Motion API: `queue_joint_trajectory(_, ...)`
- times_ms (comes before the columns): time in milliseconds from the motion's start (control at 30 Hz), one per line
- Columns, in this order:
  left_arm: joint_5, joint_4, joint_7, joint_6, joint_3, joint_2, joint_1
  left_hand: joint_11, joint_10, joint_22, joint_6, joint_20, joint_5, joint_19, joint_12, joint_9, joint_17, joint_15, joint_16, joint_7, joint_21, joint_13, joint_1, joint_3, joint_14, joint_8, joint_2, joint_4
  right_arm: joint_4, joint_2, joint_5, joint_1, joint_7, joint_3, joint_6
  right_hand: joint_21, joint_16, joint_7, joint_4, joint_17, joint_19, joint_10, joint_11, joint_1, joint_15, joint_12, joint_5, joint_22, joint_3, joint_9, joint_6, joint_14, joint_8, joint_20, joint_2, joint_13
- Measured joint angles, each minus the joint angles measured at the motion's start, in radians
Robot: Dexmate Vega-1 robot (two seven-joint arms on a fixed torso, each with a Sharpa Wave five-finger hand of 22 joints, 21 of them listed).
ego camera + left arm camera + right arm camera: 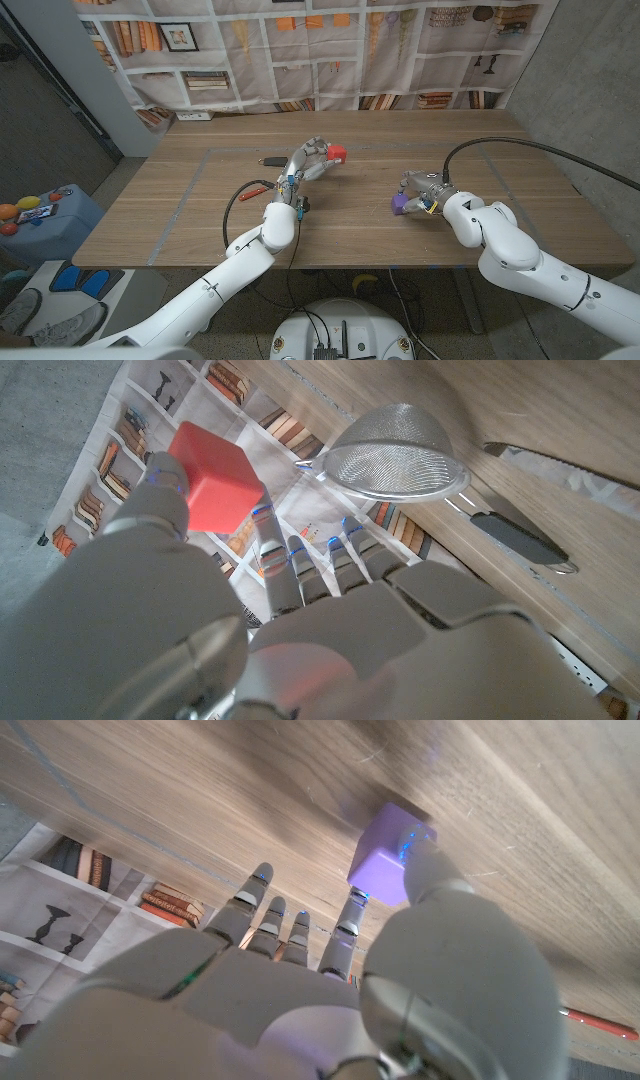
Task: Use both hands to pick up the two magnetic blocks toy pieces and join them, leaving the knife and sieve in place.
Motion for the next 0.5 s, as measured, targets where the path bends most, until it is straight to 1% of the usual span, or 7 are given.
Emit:
queue_joint_trajectory(267, -0.031, 0.010, -0.029, -0.016, 0.000, -0.001, -0.009, 0.000, 0.000, 0.000, 0.000, 0.006, 0.004, -0.005, 0.000, 0.002, 0.000, -0.002, 0.000, 0.000, 0.000, 0.000, 0.000, 0.000, -0.006, -0.001, 0.000, 0.000, -0.021, -0.010, 0.090, -0.026, -0.062, 0.054, -0.007, 0.000, 0.000, 0.000, 0.000, 0.000, 0.000, 0.000, 0.000, 0.001, 0.000, 0.000, 0.000, 0.000, 0.000, 0.000, 0.000, 0.000, 0.000, 0.000, 0.005, 0.000)
queue_joint_trajectory(333, -0.040, 0.013, -0.039, -0.021, 0.001, -0.001, -0.012, 0.000, 0.000, 0.000, 0.000, 0.003, 0.004, -0.008, 0.000, 0.002, 0.000, -0.001, -0.001, 0.000, 0.000, 0.000, 0.000, -0.002, -0.013, -0.002, 0.000, -0.001, -0.026, -0.012, 0.139, -0.037, -0.087, 0.080, -0.007, 0.000, 0.000, 0.000, 0.003, 0.000, 0.000, 0.000, 0.000, 0.002, 0.000, 0.000, 0.000, 0.000, -0.003, 0.000, 0.000, 0.000, 0.000, 0.000, 0.008, 0.000)
queue_joint_trajectory(367, -0.042, 0.014, -0.041, -0.022, 0.001, -0.001, -0.012, 0.000, 0.000, 0.000, 0.000, 0.003, 0.004, -0.008, 0.000, 0.002, 0.000, 0.000, -0.004, 0.000, 0.000, 0.000, 0.000, -0.002, -0.014, -0.002, 0.000, -0.001, -0.026, -0.012, 0.140, -0.038, -0.087, 0.080, -0.007, 0.000, 0.000, 0.000, 0.003, 0.000, 0.000, 0.000, 0.000, 0.001, 0.003, 0.000, 0.000, 0.000, -0.003, 0.000, 0.000, -0.003, 0.000, 0.000, 0.009, 0.000)
queue_joint_trajectory(433, -0.049, 0.017, -0.050, -0.027, 0.003, 0.000, -0.016, 0.000, 0.000, 0.000, 0.000, 0.003, 0.004, -0.008, 0.000, 0.002, 0.000, -0.002, -0.005, 0.000, 0.000, 0.000, 0.000, -0.002, -0.016, -0.005, 0.000, -0.001, -0.030, -0.015, 0.204, -0.049, -0.116, 0.108, -0.006, 0.000, 0.000, 0.000, 0.004, 0.004, 0.000, 0.000, 0.000, -0.003, 0.008, 0.000, 0.000, 0.000, -0.004, 0.000, 0.000, -0.008, 0.000, 0.000, 0.013, 0.000)
queue_joint_trajectory(467, -0.050, 0.018, -0.051, -0.028, 0.003, 0.000, -0.017, 0.000, 0.000, 0.000, 0.000, 0.003, 0.004, -0.008, 0.000, 0.002, 0.000, -0.005, -0.005, 0.000, 0.000, 0.000, -0.001, -0.002, -0.019, -0.005, 0.001, -0.001, -0.031, -0.016, 0.215, -0.054, -0.121, 0.119, -0.004, 0.000, 0.000, 0.000, 0.004, 0.005, 0.000, 0.000, 0.000, -0.003, 0.008, 0.000, 0.000, 0.000, -0.004, 0.000, 0.000, -0.008, 0.000, 0.000, 0.013, 0.000)
queue_joint_trajectory(500, -0.050, 0.019, -0.051, -0.028, 0.004, 0.000, -0.019, 0.000, 0.000, 0.000, 0.000, 0.003, 0.004, -0.016, 0.000, 0.002, 0.000, -0.002, -0.005, 0.000, 0.000, 0.000, -0.003, -0.003, -0.024, -0.007, 0.003, 0.000, -0.031, -0.016, 0.251, -0.054, -0.136, 0.119, 0.000, -0.002, 0.000, 0.000, 0.004, 0.005, 0.000, 0.000, 0.000, -0.003, 0.008, 0.000, 0.000, 0.000, -0.004, 0.000, 0.000, -0.008, 0.000, 0.000, 0.013, 0.000)
